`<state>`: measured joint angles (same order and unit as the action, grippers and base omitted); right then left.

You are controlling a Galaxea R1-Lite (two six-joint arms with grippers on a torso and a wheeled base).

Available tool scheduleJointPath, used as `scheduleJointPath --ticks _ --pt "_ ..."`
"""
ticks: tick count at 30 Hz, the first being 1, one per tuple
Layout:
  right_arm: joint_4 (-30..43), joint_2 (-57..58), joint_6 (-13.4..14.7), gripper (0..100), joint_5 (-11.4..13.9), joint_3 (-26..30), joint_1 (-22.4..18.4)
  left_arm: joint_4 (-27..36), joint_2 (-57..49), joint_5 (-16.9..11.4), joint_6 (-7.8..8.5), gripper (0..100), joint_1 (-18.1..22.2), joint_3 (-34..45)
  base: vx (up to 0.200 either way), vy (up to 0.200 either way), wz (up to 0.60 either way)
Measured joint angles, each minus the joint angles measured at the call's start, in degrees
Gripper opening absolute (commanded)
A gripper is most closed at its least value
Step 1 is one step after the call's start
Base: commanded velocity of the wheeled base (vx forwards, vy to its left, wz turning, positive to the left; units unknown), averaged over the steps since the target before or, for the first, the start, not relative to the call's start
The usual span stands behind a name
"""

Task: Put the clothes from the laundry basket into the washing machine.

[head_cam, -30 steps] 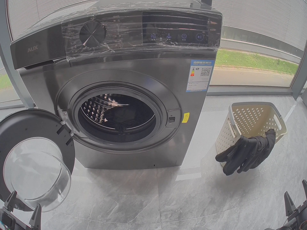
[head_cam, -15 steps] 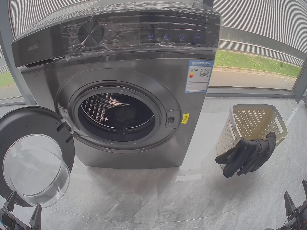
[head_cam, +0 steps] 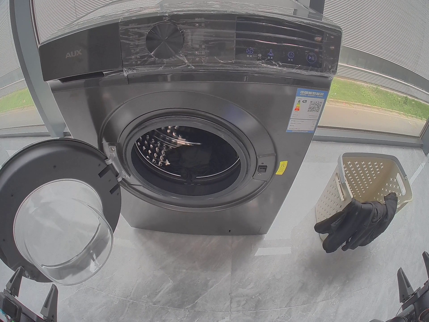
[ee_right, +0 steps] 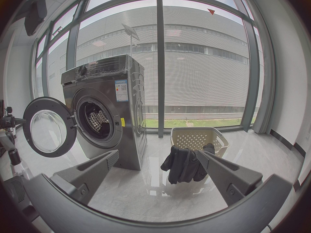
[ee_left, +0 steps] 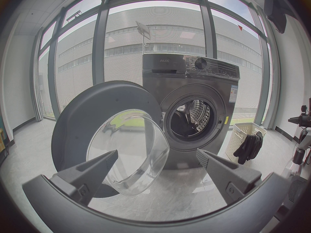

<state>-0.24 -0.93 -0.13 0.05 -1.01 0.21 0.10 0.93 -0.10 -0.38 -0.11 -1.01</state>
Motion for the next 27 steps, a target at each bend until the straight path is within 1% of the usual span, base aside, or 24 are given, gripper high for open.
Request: scheduleJointPath --ticks 3,6,12,21,27 --pt "0.02 0.00 0.04 100 -0.05 0.00 0.04 0.00 0.00 0.00 0.02 100 0.01 0.00 0.000 -0.200 0.00" --pt "0.00 0.00 0.04 100 0.05 0.00 0.04 0.00 0.00 -0.06 0.16 100 0.01 0.00 0.000 0.000 0.00" --pt "-0.07 0.00 0.16 100 0.22 0.00 0.10 0.01 0.00 -0.06 0.22 100 0.04 0.00 0.000 0.000 -0.60" --pt "0.00 0.00 0.06 100 -0.05 0.00 0.10 0.00 0.00 -0.09 0.11 100 0.00 0.00 0.000 0.000 0.00" --pt "0.00 0.00 -0.02 100 -0.05 0.00 0.10 0.00 0.00 -0.06 0.02 100 0.01 0.00 0.000 -0.200 0.00"
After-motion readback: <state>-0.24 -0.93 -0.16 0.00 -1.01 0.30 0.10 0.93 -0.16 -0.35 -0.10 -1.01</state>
